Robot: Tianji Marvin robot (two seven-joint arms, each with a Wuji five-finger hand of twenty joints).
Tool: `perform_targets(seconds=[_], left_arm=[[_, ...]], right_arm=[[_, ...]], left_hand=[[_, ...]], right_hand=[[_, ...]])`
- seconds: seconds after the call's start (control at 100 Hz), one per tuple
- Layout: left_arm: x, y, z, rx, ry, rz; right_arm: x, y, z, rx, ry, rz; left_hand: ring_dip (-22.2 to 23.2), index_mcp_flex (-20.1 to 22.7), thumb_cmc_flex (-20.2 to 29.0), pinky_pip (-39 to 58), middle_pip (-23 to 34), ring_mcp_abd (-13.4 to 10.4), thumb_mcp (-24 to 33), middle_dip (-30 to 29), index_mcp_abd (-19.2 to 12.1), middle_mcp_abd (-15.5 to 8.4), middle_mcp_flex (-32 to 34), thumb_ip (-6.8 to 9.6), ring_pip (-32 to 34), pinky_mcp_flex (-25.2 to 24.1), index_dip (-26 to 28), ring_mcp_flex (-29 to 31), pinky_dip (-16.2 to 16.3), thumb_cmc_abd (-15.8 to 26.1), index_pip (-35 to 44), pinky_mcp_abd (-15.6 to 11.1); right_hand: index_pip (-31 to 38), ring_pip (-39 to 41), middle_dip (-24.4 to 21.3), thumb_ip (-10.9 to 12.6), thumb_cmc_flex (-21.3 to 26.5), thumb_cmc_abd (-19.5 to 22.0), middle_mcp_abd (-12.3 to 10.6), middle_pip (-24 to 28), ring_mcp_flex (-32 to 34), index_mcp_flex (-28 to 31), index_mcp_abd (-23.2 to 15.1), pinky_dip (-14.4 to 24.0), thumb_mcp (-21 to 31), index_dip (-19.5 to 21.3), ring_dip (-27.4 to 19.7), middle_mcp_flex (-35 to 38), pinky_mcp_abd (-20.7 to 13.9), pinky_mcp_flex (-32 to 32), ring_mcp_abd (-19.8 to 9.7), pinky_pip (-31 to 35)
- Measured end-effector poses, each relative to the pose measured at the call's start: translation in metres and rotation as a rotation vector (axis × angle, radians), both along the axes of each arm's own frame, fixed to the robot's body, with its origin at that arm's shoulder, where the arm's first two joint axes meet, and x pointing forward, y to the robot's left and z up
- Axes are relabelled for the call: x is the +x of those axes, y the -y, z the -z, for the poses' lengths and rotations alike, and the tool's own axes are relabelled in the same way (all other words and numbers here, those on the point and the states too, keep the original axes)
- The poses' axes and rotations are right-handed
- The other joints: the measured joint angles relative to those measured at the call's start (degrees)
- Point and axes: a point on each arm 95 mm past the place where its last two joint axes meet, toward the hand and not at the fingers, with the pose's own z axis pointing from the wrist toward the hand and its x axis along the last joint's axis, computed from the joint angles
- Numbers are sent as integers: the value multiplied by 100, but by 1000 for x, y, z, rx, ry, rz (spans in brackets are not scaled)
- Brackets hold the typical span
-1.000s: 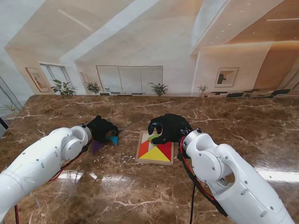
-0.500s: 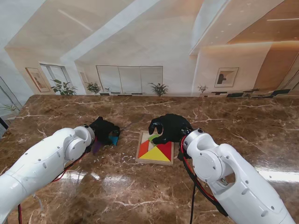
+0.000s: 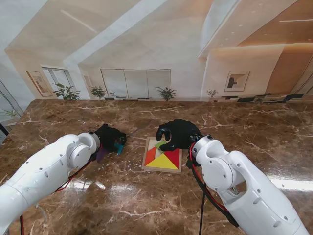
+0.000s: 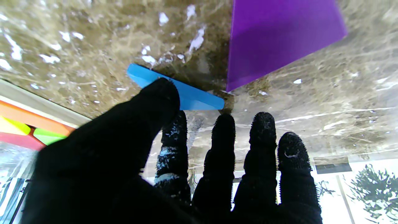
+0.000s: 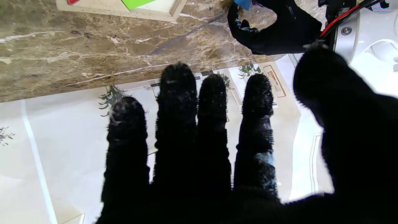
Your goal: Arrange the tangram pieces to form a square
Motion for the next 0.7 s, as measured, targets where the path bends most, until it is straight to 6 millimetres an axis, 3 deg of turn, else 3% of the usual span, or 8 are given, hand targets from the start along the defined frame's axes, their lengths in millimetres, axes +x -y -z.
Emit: perform_targets(seconds=[0.25, 0.54, 0.7], left_arm=[[-2, -1, 3, -8, 23, -6], [-3, 2, 11, -68, 79, -59], [-4, 4, 16, -95, 95, -68]], right_arm=[[0, 0, 0, 1, -3, 0], [1, 0, 1, 9, -18, -3], [5, -1, 2, 16, -29, -6]], left_hand=[[-4, -59, 0, -16, 199, -8, 0, -43, 43, -61, -34, 0, -69, 59, -69, 0, -2, 1, -67, 0], [9, 88, 168, 298, 476, -9, 4, 300, 76, -50, 311, -2, 210, 498, 29, 405, 26, -20, 716, 122], [144, 55, 440, 537, 436, -4, 15, 1504, 100, 90, 326, -51, 449, 744, 70, 686, 126, -86, 1123, 219]], right_hand=[[-1, 0, 0, 0, 0, 0, 1, -1, 4, 1, 9, 0, 0, -2, 0, 0, 0, 1, 2, 1], [-2, 0, 0, 0, 0, 0, 2, -2, 4, 1, 23, 0, 0, -3, -1, 0, 1, 2, 4, 2], [-35, 0, 0, 0, 0, 1, 3, -3, 4, 1, 25, 0, 0, -3, -1, 0, 1, 2, 4, 2]])
